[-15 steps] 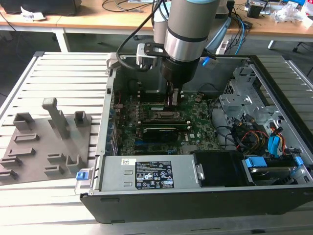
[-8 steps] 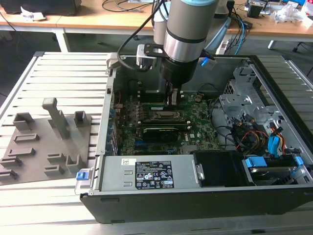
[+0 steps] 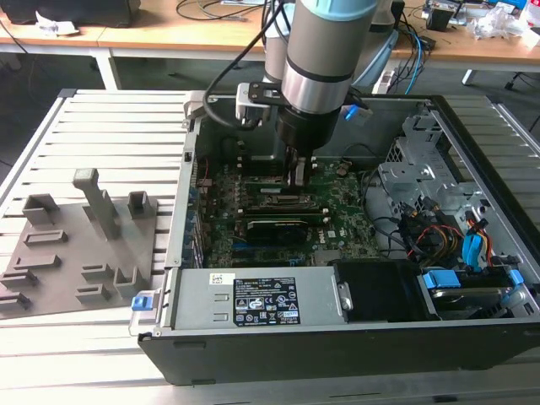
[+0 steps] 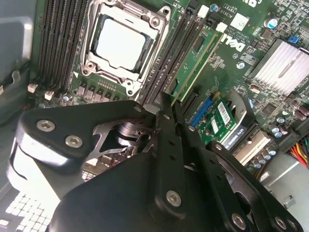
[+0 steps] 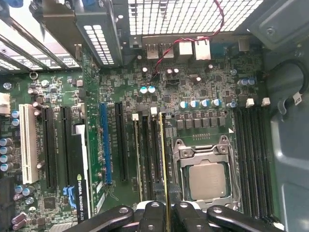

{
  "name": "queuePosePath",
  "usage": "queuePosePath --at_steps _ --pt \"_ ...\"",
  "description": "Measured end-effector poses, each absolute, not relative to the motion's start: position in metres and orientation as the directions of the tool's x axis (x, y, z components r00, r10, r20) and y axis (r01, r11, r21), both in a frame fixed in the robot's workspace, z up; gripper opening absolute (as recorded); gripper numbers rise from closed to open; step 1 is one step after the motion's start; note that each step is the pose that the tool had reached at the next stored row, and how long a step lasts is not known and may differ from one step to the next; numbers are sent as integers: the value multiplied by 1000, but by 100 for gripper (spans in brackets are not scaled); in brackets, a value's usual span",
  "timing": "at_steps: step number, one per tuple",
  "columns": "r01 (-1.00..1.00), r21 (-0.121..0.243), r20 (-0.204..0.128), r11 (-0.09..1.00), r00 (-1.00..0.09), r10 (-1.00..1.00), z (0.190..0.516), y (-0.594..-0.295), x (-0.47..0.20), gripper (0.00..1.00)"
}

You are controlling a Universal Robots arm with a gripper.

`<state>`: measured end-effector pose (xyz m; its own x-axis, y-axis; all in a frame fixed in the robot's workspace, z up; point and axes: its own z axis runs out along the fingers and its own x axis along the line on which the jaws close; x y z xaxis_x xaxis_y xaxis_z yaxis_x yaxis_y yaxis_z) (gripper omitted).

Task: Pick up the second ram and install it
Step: 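Insert the second ram into the second slot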

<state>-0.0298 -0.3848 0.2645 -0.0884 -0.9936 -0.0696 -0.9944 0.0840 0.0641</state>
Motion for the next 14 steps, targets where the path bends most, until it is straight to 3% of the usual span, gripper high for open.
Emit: queuePosePath --at_steps 14 --pt "-994 64 -70 84 -88 -994 251 -385 -30 14"
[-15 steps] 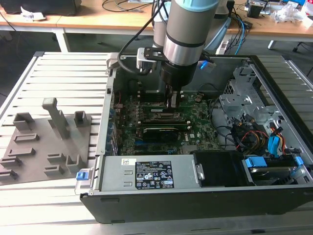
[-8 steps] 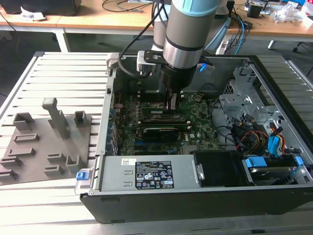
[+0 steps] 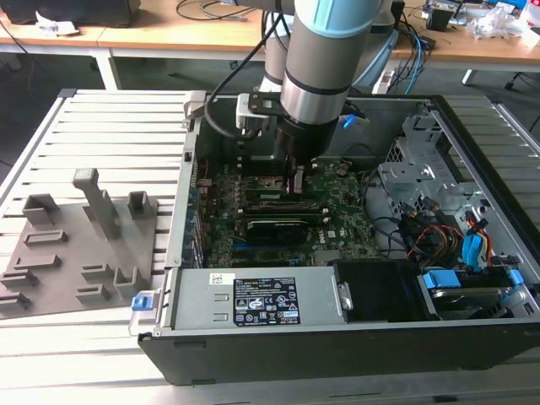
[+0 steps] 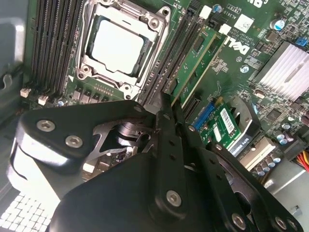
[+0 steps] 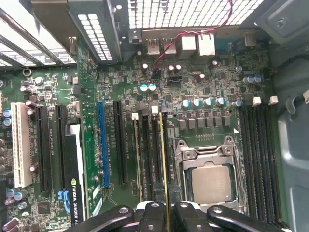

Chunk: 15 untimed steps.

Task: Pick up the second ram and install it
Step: 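Insert the second ram into the second slot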

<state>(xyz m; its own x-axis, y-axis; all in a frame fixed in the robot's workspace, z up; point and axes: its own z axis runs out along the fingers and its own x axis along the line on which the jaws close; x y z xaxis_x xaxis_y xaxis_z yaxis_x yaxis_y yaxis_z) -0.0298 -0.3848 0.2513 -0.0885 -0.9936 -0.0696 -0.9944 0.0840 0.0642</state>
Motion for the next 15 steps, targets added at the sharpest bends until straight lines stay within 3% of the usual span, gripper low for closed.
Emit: queuePosePath --at_steps 15 --pt "-994 64 -70 84 -88 -994 237 -385 -30 14"
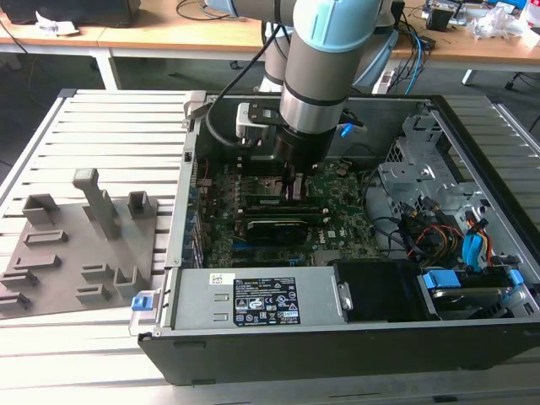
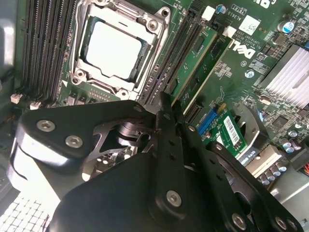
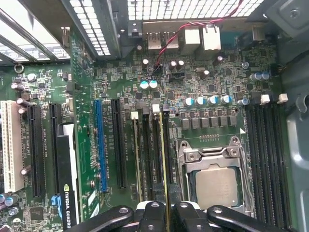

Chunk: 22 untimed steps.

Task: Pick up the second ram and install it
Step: 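Insert the second ram into the second slot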

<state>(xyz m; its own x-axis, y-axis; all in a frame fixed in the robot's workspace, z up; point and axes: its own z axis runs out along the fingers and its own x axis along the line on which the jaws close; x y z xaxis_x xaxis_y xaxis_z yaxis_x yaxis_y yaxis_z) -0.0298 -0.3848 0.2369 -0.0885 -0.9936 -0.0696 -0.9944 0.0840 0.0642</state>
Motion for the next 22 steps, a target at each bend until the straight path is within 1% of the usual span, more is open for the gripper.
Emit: queuePosePath --at_steps 12,19,22 --pt "-994 64 -70 84 -88 -994 224 -385 -30 14" --pt "-995 63 -70 82 -86 -994 225 -385 -30 14" --pt "-995 64 -76 81 -86 -993 224 -385 -30 14"
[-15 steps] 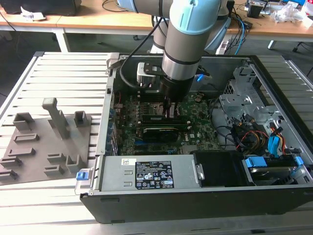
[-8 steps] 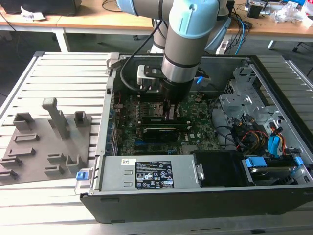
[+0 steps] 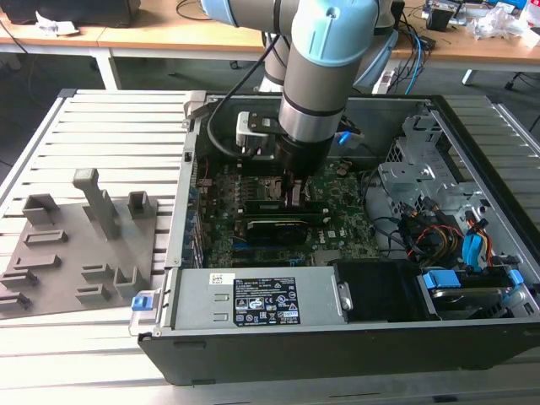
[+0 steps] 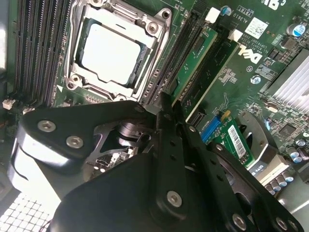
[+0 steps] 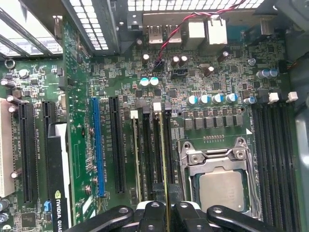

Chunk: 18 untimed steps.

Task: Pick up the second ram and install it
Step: 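Insert the second ram into the second slot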

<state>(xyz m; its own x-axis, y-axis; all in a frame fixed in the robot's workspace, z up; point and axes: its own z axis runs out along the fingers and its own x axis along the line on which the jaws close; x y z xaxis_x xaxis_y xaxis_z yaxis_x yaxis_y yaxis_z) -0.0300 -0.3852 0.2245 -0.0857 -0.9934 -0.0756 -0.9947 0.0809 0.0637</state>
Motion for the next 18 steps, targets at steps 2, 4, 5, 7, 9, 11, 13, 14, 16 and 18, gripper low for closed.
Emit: queuePosePath --at_steps 2,4,5,7,9,11,13,14,16,18 --pt "-995 64 -76 81 -86 -993 224 -385 -30 14" --pt "-995 64 -76 81 -86 -993 223 -385 -30 14" --pt "-995 64 -77 81 -86 -993 223 -385 -30 14" --pt "-995 63 -77 81 -85 -993 225 -385 -30 14" --pt "-995 63 -78 81 -86 -993 225 -386 -30 14" --pt "-995 63 -79 81 -86 -993 225 -386 -30 14" --pt "-995 63 -79 81 -86 -993 225 -387 -30 14" --pt "-995 63 -80 81 -86 -993 224 -387 -30 14" --pt "-995 63 -80 81 -86 -993 223 -387 -30 14" --pt "-995 63 -81 81 -86 -993 221 -387 -30 14"
